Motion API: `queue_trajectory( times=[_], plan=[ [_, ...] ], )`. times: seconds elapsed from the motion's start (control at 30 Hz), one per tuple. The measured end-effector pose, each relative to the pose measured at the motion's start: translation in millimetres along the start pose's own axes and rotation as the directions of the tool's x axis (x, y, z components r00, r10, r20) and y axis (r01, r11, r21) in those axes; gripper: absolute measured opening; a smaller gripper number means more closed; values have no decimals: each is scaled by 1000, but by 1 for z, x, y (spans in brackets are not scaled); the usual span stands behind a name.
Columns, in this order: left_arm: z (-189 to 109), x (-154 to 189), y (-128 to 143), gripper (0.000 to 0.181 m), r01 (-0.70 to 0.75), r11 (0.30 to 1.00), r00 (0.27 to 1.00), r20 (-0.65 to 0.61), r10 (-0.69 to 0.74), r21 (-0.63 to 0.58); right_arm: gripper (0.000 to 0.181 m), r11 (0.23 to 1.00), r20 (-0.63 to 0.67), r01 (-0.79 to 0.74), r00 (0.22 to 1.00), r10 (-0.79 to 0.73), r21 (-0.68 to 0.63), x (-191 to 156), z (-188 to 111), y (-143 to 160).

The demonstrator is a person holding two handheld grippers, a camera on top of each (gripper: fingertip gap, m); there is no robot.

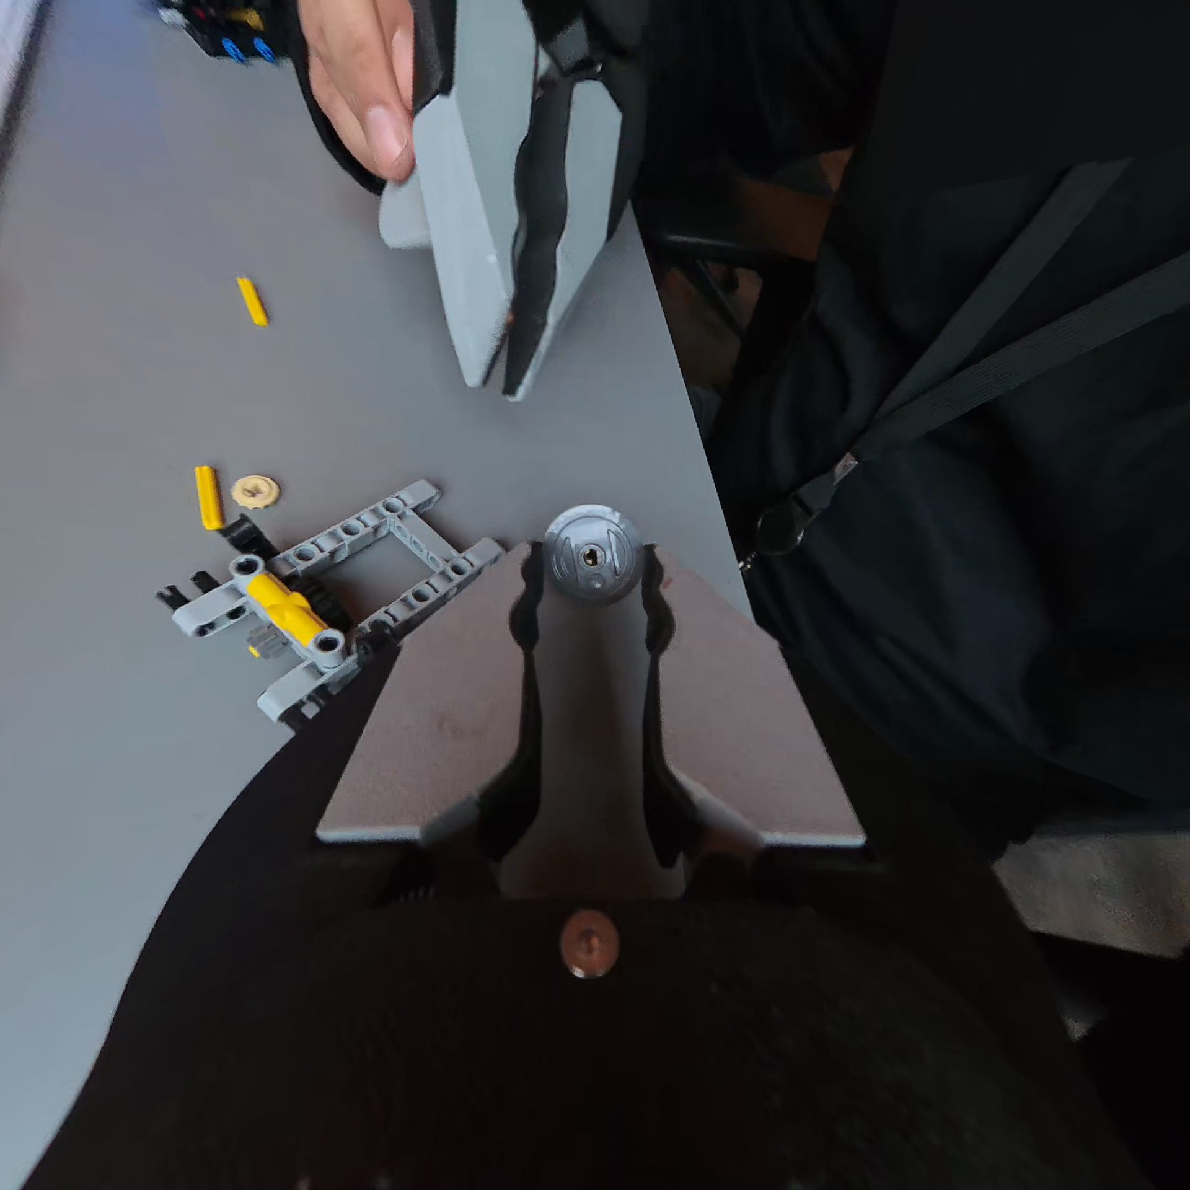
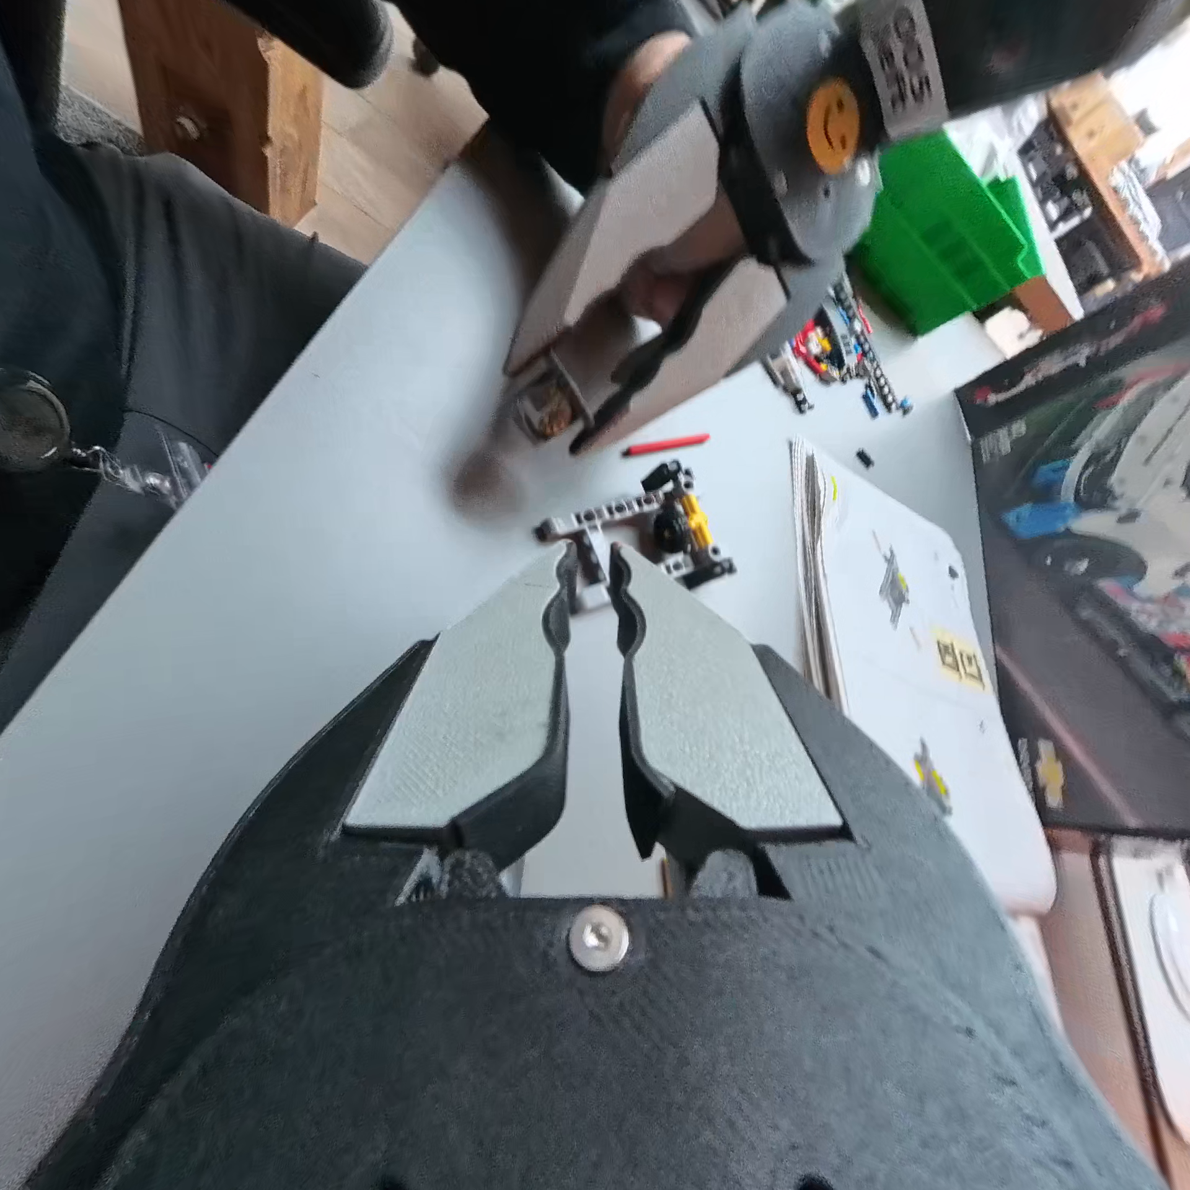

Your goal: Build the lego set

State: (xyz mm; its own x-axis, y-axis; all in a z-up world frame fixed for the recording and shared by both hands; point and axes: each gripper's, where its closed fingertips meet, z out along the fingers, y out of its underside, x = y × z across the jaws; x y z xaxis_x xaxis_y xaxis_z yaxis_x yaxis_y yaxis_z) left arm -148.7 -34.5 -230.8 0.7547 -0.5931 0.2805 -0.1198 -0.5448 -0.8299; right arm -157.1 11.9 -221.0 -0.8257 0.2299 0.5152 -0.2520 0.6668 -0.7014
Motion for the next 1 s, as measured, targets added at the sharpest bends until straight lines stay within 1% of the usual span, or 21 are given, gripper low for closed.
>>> queue_trajectory(
  times=[0.07,0.17,0.23,0.33,0.47,0.53,0.6,0.67,0.73,0.83,0.93,1.0],
  plan=[
    [-4,-1,-2,28,-9,1000,999,39,8,24,6,999,-15,-47,999,47,-10,6,-8,10],
    [-7,-5,3,28,-6,1000,996,86,5,12,4,994,-25,-106,994,105,-21,13,-19,23],
    [-7,-7,5,28,-1,1000,993,114,1,-4,0,989,-35,-144,989,144,-23,17,-23,30],
    [-7,-13,12,28,4,998,985,174,6,-55,0,983,-72,-176,982,172,-53,28,-23,41],
    [-7,-14,11,28,-18,998,976,216,30,-54,1,980,-90,-175,982,166,-96,39,-11,49],
    [-5,-15,14,28,-22,998,973,228,35,-63,4,978,-54,-172,985,166,-115,37,0,50],
    [-3,-16,17,28,-17,996,972,234,37,-84,9,978,-44,-146,989,141,-147,38,10,53],
    [-3,-14,16,28,-24,996,972,230,43,-81,18,974,-38,-115,993,109,-194,38,19,59],
    [-3,-14,18,28,-17,996,974,224,36,-85,18,974,-25,-81,997,77,-211,37,25,62],
    [-3,-14,19,28,2,996,976,215,17,-84,10,976,-11,-50,999,49,-213,38,30,61],
    [-3,-14,19,28,8,996,977,215,12,-91,11,975,22,-57,998,63,-216,40,33,60],
    [-2,-15,20,28,13,995,976,218,8,-95,7,969,65,-73,994,91,-235,38,36,64]
  ],
)
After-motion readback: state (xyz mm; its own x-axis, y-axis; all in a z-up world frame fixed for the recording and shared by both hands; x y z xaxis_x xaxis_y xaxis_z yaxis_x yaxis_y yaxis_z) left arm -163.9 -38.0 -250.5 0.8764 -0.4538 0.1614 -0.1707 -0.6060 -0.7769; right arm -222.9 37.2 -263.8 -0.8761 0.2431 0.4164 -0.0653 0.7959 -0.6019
